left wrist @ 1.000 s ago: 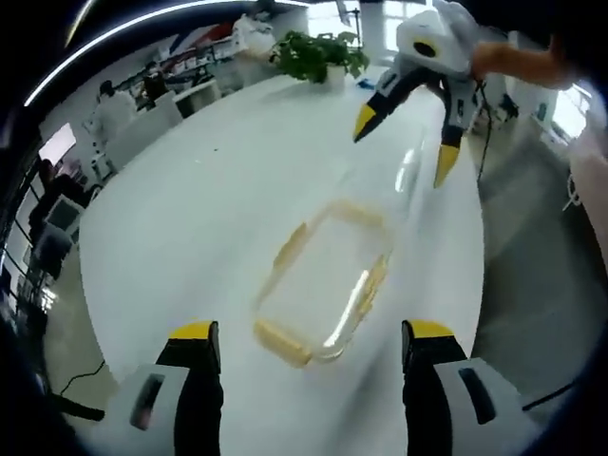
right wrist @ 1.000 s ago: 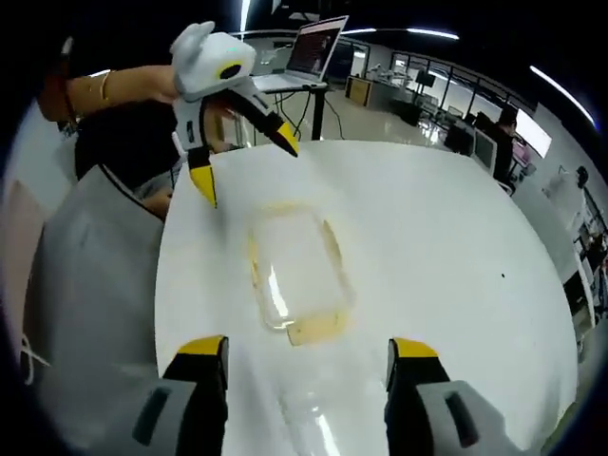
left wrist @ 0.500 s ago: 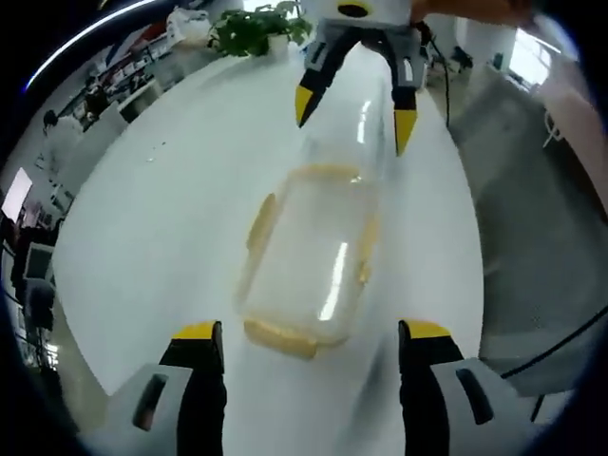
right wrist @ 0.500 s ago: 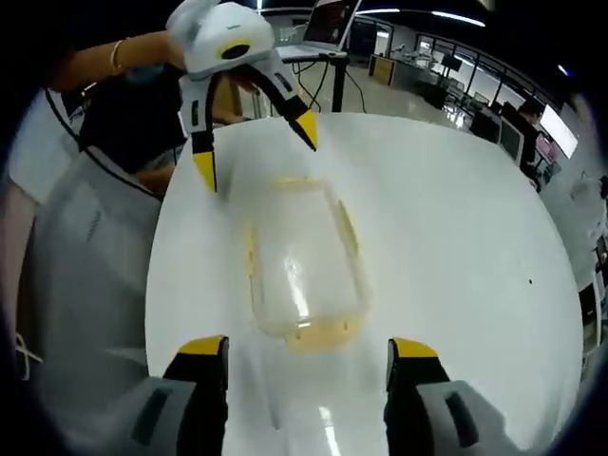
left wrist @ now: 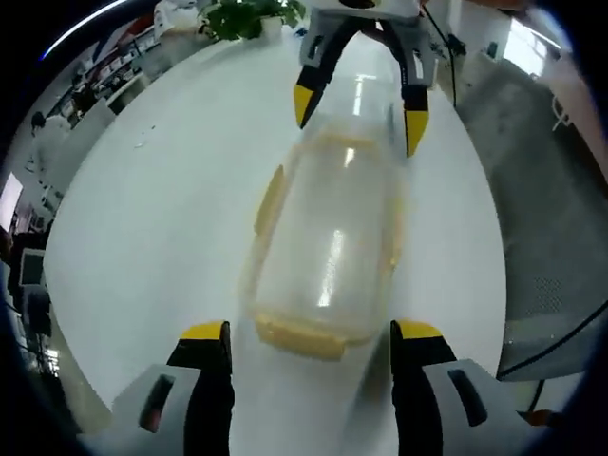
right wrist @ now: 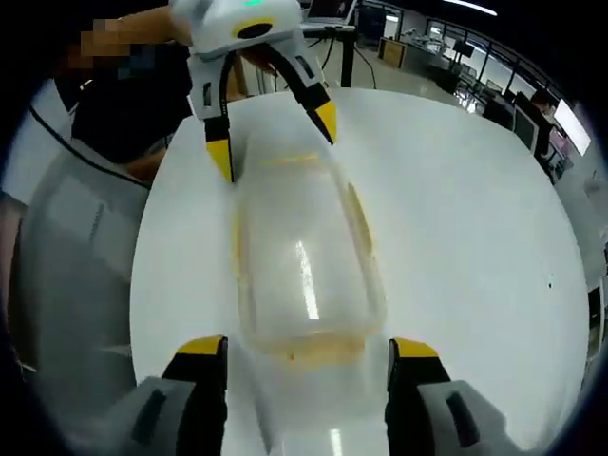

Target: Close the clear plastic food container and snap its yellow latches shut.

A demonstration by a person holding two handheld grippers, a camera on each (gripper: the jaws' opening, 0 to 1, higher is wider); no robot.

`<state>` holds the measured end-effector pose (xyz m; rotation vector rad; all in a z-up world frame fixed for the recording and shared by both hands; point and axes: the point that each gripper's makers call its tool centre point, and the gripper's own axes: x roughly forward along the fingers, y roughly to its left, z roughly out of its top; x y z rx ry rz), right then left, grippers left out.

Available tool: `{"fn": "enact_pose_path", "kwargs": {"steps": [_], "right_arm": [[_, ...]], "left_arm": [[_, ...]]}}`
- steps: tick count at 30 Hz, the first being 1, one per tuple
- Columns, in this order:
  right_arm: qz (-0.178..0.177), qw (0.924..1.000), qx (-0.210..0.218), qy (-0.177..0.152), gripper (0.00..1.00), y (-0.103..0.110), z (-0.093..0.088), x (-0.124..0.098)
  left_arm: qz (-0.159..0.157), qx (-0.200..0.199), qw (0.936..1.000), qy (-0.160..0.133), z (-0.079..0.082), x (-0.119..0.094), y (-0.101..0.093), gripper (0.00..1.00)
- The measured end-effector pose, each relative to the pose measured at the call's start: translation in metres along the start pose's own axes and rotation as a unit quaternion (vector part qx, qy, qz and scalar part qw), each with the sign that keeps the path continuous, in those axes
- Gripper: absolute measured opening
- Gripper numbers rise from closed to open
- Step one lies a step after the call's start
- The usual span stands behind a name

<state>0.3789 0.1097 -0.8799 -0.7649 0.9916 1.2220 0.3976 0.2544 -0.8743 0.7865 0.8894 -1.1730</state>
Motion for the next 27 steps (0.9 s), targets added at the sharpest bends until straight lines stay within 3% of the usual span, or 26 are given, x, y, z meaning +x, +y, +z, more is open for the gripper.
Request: {"fn": "enact_pose_path", "kwargs": {"steps": [3,8,16,27], "right_arm": [[-0.010,0.9992,-0.030,0.025,0.68,-0.003,-0.006,0.005],[-0.004,0.9985,-0.039,0.037,0.67,0.002,-0.009,0.012],[-0.002,0.9991,-0.029,0.031,0.66,-0.002,-0.006,0.011],[0.006,0.9978,-0.054,0.037,0.55,-0.008,-0.012,0.008]], "left_arm": [[-0.006,0.010,0.9999,0.010,-0.003,0.003,-0.002,0.67],[-0.009,0.025,0.9994,0.023,-0.006,0.008,-0.003,0.67],[-0.041,0.016,0.9989,0.014,-0.002,0.014,-0.014,0.66],[-0.041,0.020,0.9989,0.011,-0.003,0.012,-0.010,0.59]]}}
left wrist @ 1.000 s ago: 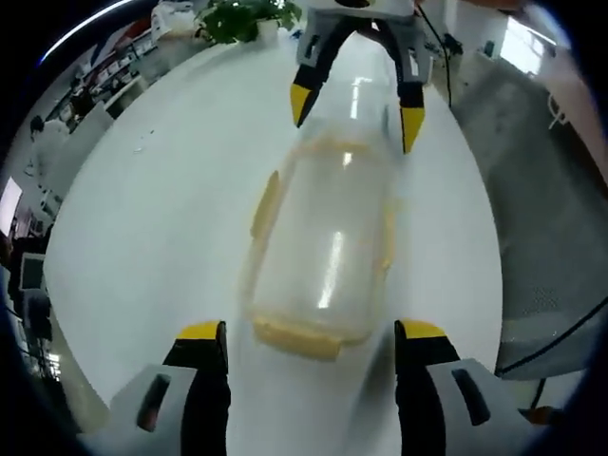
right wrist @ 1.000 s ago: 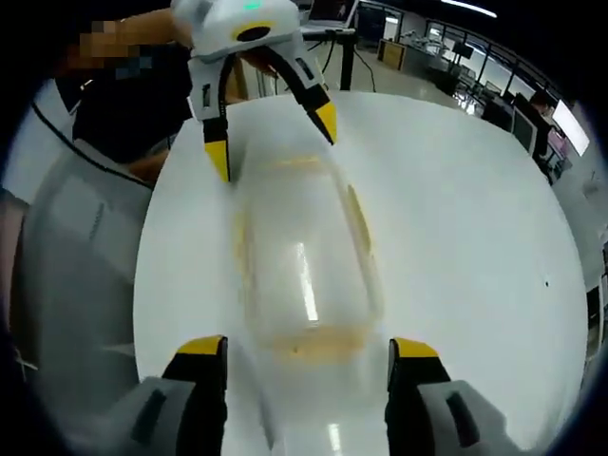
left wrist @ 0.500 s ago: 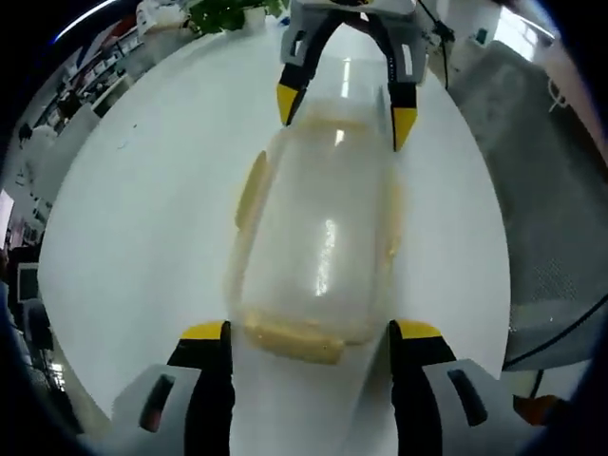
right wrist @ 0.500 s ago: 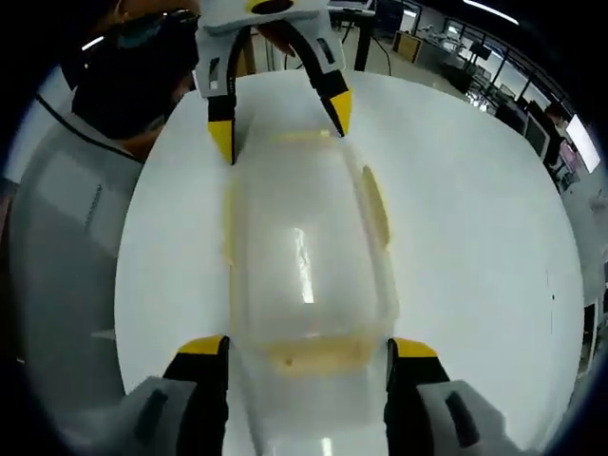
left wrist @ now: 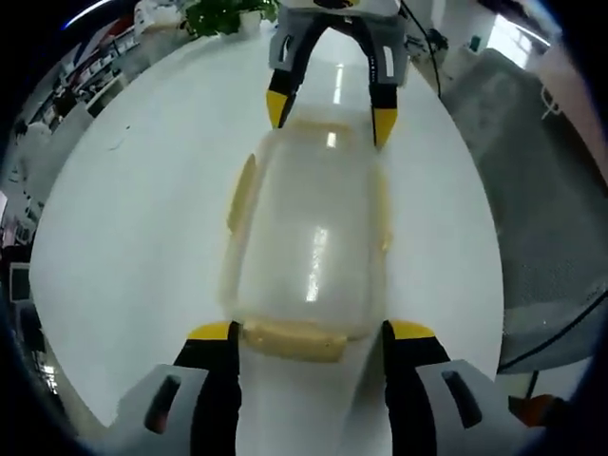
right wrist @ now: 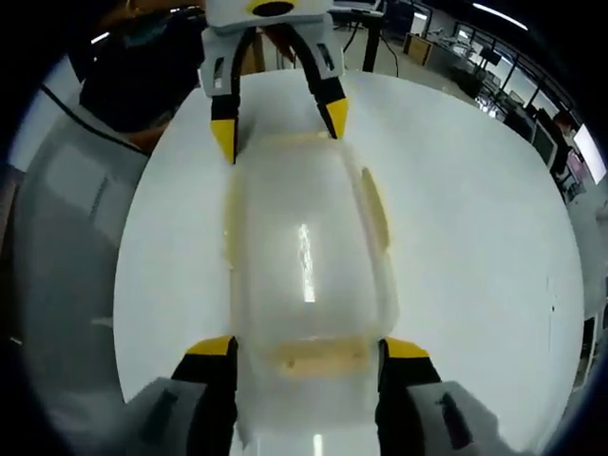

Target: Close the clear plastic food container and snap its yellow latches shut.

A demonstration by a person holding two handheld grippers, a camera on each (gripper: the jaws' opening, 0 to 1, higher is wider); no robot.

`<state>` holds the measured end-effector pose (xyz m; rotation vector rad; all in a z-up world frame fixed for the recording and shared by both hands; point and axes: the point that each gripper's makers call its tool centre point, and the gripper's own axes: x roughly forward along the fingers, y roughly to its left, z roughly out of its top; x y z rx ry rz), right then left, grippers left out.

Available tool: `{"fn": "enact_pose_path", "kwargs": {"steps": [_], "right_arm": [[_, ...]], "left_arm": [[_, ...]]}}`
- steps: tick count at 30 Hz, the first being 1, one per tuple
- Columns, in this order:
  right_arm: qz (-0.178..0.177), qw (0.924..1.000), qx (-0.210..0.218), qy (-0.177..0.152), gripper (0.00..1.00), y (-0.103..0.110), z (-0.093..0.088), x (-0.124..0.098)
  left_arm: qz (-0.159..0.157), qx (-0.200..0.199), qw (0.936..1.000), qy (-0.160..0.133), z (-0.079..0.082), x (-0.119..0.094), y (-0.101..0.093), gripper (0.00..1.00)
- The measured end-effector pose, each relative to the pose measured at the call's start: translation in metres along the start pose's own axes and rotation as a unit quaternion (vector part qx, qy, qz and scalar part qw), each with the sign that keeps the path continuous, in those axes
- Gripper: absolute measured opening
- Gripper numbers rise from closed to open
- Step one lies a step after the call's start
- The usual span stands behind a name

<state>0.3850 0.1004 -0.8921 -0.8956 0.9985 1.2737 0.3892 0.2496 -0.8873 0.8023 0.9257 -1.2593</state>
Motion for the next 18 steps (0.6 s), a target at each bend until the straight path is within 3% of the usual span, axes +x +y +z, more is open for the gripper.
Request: {"fn": "enact_pose_path", "kwargs": {"steps": [6,9,10,18], "right_arm": [[0.009,0.9996,-0.027,0.003,0.49,0.0019,-0.0043,-0.0015],[0.010,0.9994,-0.034,0.006,0.38,0.0003,-0.0057,-0.0026],[0.015,0.9997,-0.019,0.006,0.38,0.0009,-0.0070,-0.0032],[0.011,0.9994,-0.030,0.014,0.38,-0.0004,-0.0056,-0.0016]], "left_arm": [[-0.005,0.012,0.9999,-0.001,-0.0002,-0.0007,-0.0007,0.56],[-0.009,0.022,0.9997,0.000,-0.0002,-0.0013,0.0005,0.54],[-0.011,0.027,0.9996,0.002,-0.0007,-0.0015,0.0003,0.54],[-0.013,0.032,0.9994,0.008,-0.0012,-0.0020,0.0014,0.52]]}}
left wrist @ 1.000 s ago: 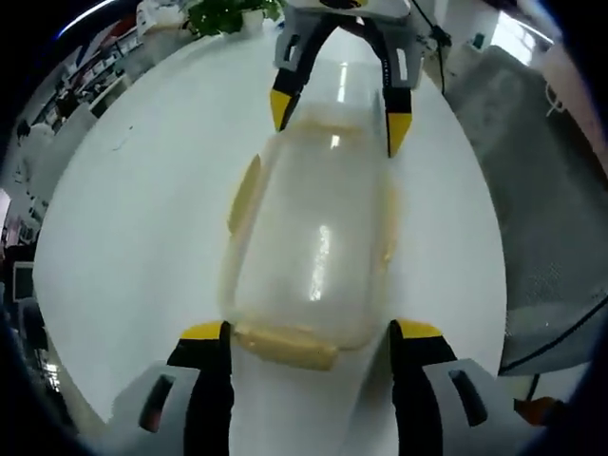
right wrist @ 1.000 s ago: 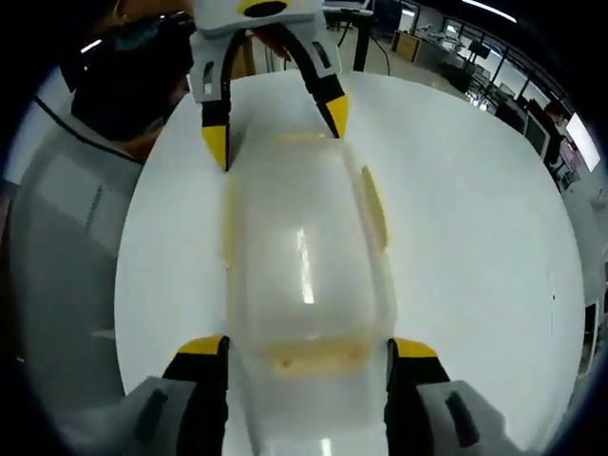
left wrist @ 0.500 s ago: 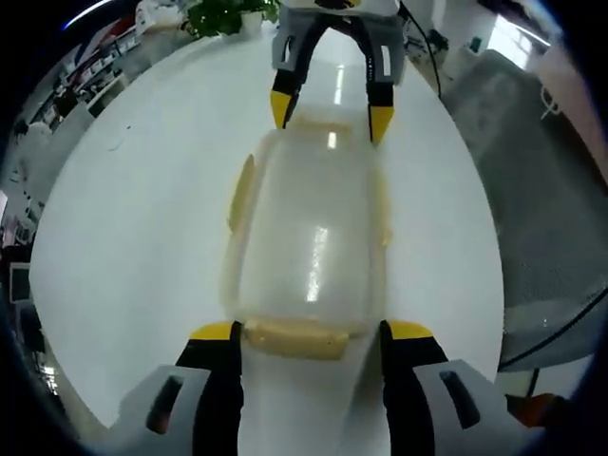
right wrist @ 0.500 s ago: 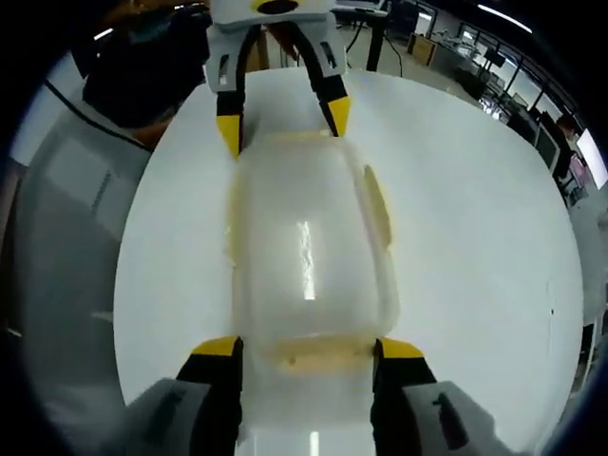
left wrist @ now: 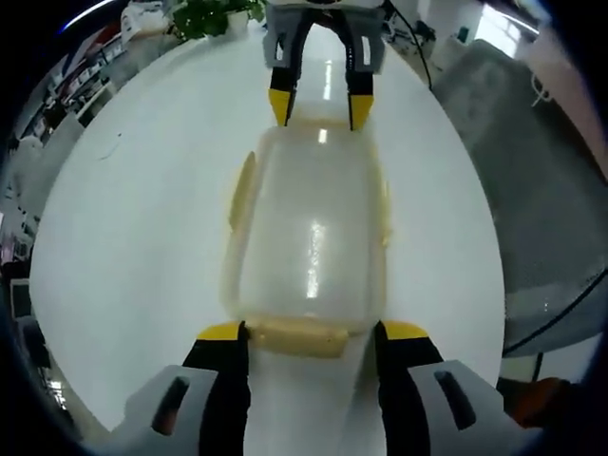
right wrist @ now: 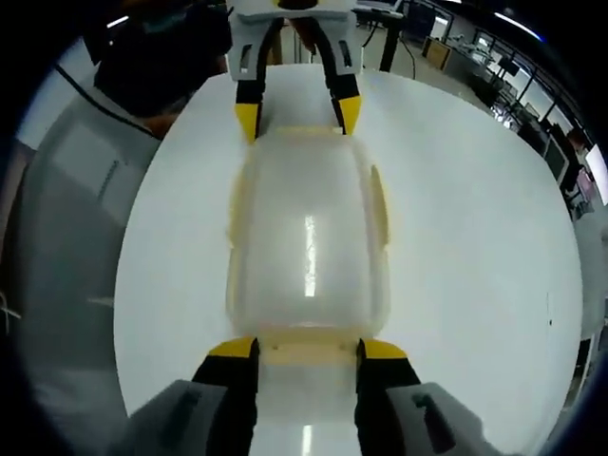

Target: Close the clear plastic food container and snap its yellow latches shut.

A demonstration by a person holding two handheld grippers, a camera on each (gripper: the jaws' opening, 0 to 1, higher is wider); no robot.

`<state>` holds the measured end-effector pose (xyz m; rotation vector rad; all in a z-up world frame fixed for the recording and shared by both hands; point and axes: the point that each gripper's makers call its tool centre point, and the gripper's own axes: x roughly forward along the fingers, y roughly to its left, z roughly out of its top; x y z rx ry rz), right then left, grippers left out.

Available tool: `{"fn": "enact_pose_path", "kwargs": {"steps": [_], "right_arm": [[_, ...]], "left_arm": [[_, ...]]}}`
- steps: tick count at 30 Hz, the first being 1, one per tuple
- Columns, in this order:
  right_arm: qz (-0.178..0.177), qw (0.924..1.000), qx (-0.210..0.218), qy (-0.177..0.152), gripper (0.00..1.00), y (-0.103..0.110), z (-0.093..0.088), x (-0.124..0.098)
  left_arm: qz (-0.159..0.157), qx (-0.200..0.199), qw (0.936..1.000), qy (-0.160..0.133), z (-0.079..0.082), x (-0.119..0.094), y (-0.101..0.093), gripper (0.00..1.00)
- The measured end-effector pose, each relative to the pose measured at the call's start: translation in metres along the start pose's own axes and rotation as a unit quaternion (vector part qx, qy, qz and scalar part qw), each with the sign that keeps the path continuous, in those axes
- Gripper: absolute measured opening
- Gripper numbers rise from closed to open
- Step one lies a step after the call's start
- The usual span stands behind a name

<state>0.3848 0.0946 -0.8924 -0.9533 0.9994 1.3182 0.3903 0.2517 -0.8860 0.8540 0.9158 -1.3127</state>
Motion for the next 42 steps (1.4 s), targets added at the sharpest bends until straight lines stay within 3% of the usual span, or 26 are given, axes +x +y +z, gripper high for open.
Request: {"fn": "enact_pose_path", "kwargs": {"steps": [5,7,9,15,30,40,42], "right_arm": [[0.000,1.0000,0.000,0.001,0.38,0.000,0.000,0.000],[0.001,1.0000,-0.003,0.002,0.38,0.000,0.000,0.000],[0.002,1.0000,-0.006,0.004,0.38,0.000,0.000,0.000],[0.006,0.9995,-0.027,0.013,0.39,0.001,0.000,-0.001],[0.007,0.9996,-0.025,0.005,0.37,0.001,0.002,-0.002],[0.003,0.9995,-0.028,-0.013,0.37,0.004,0.009,-0.023],[0.008,0.9993,-0.034,-0.011,0.37,0.006,0.006,-0.026]], "left_arm": [[-0.007,0.018,0.9998,0.007,-0.002,-0.001,0.002,0.49],[-0.015,0.051,0.9983,0.023,-0.005,-0.002,0.004,0.43],[-0.014,0.044,0.9987,0.020,-0.003,-0.002,0.005,0.38],[-0.011,0.039,0.9991,0.008,-0.003,-0.002,0.002,0.40],[-0.002,0.021,0.9997,0.012,-0.002,-0.002,0.002,0.38],[0.003,0.021,0.9997,0.014,0.008,-0.024,-0.002,0.38],[-0.014,0.003,0.9999,0.001,0.013,-0.027,-0.008,0.38]]}}
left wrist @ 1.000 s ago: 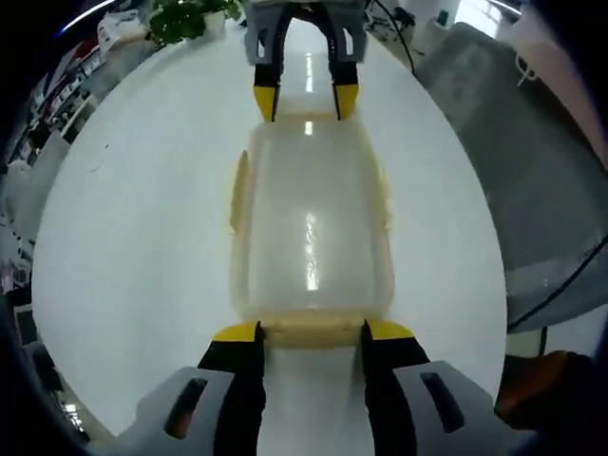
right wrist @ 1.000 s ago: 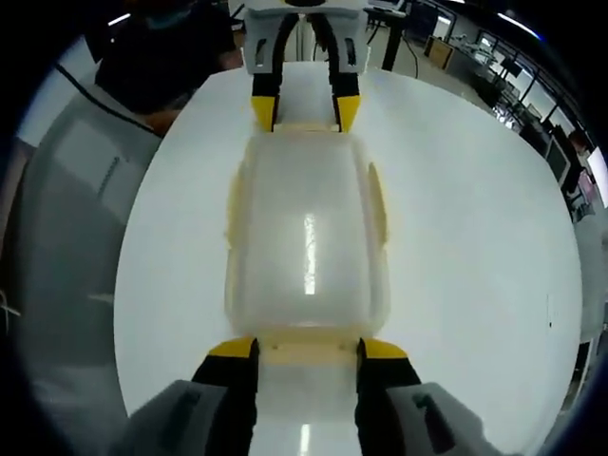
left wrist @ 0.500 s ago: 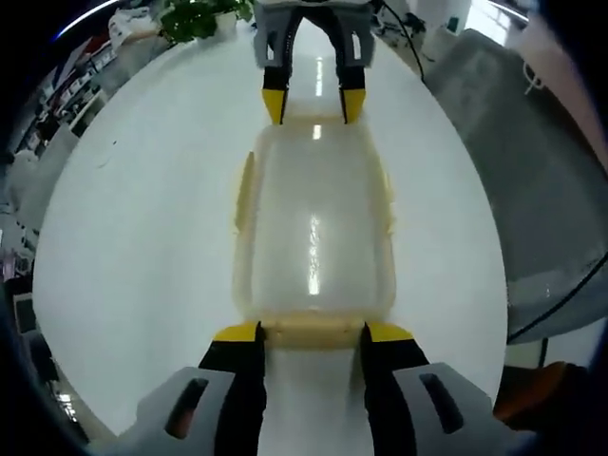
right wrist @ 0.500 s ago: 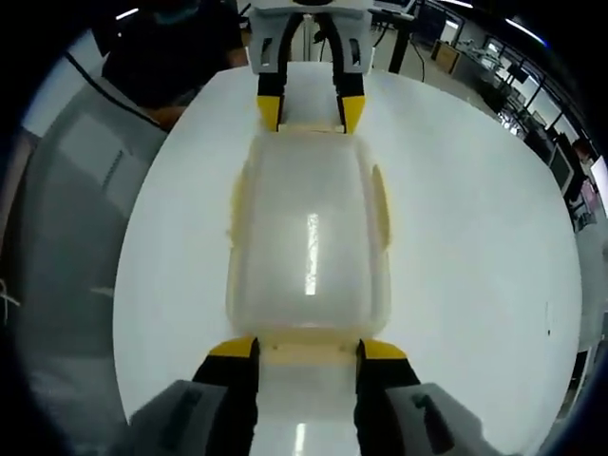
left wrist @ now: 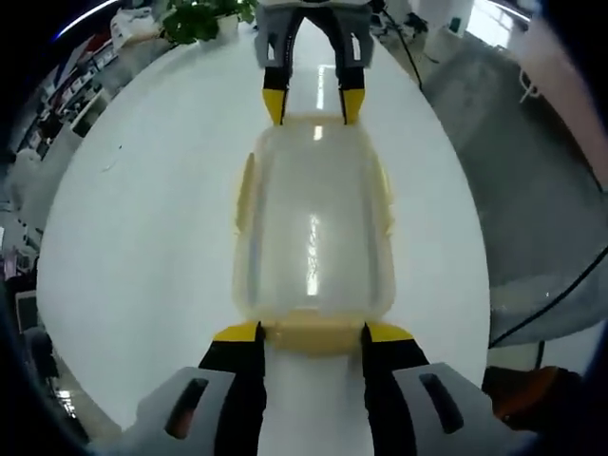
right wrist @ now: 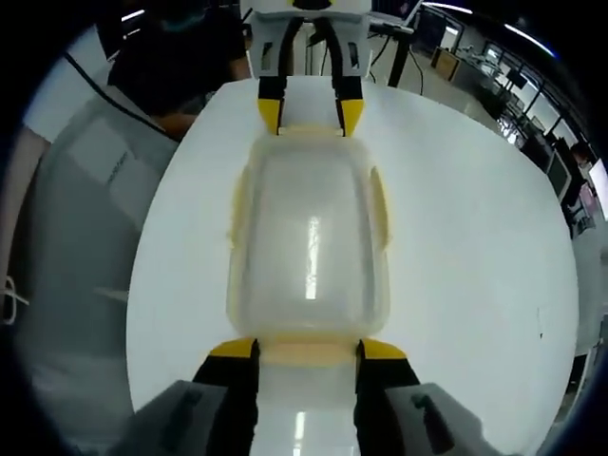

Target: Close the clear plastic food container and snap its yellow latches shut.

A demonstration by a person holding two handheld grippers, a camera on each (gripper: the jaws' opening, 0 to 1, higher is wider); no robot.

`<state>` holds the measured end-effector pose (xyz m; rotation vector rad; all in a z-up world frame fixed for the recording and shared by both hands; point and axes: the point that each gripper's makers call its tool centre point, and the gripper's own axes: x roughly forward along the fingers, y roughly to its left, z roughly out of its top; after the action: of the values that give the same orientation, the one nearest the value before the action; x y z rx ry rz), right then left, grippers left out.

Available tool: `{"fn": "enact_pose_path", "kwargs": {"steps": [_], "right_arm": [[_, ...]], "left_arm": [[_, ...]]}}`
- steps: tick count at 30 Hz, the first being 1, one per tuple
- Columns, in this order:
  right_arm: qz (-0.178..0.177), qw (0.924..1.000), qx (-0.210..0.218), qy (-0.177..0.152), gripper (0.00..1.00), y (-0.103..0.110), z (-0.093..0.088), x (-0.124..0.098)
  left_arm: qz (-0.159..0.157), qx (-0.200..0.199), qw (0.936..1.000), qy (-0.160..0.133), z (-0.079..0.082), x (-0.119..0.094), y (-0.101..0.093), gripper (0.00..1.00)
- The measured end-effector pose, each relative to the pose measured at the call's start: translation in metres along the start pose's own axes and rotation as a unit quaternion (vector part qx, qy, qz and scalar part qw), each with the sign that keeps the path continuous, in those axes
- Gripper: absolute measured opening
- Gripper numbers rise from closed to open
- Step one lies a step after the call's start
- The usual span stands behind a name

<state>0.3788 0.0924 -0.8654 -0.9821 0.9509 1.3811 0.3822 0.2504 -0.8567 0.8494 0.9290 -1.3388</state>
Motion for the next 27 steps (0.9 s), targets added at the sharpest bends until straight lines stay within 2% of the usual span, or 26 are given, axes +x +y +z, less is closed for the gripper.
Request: {"fn": "enact_pose_path", "kwargs": {"steps": [11,27], "right_arm": [[0.002,1.0000,-0.002,-0.007,0.37,0.008,-0.001,-0.027],[-0.009,0.9997,-0.005,-0.021,0.37,0.013,0.003,-0.052]], "left_arm": [[0.002,0.000,1.0000,-0.003,0.018,-0.020,-0.009,0.37],[0.013,0.002,0.9999,0.005,0.032,-0.039,-0.014,0.37]]}}
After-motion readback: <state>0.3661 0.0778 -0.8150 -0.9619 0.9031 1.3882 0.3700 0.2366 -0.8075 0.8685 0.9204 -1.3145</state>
